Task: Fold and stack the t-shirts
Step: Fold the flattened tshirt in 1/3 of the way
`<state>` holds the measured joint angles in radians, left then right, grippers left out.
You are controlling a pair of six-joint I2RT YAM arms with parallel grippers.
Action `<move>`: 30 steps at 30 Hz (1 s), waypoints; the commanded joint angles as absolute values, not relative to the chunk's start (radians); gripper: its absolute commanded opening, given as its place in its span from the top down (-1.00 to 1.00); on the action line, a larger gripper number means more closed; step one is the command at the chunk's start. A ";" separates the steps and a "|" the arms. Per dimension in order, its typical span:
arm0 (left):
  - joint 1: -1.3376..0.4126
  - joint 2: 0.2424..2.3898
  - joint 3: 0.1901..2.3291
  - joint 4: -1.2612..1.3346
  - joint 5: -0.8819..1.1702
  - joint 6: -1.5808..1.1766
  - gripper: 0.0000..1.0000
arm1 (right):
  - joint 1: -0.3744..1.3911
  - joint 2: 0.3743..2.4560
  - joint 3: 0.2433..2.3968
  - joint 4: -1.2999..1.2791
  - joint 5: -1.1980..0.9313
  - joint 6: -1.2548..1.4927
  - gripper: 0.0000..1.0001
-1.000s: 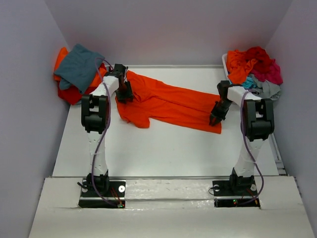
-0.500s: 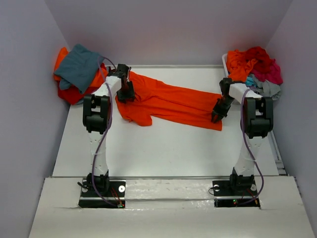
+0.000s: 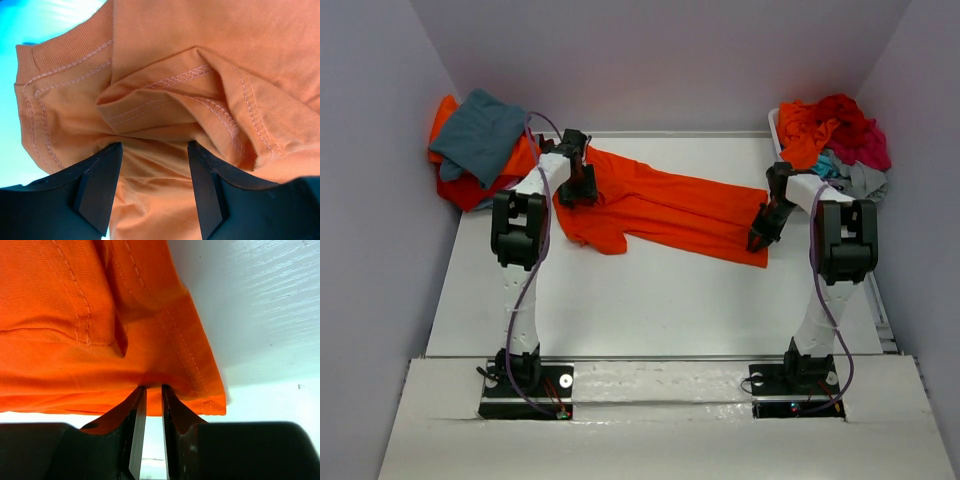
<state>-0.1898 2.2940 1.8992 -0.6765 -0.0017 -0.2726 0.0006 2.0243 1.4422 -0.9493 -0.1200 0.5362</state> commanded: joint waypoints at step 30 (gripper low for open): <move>-0.235 2.375 2.241 -0.741 0.057 -0.281 -0.45 | 0.054 2.174 1.858 -0.858 -0.170 0.497 0.44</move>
<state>-0.2291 2.3402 2.2013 -0.7685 -0.0292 -0.2760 0.0475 2.1735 1.7622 -0.9207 -0.1547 0.4988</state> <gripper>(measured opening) 0.723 0.274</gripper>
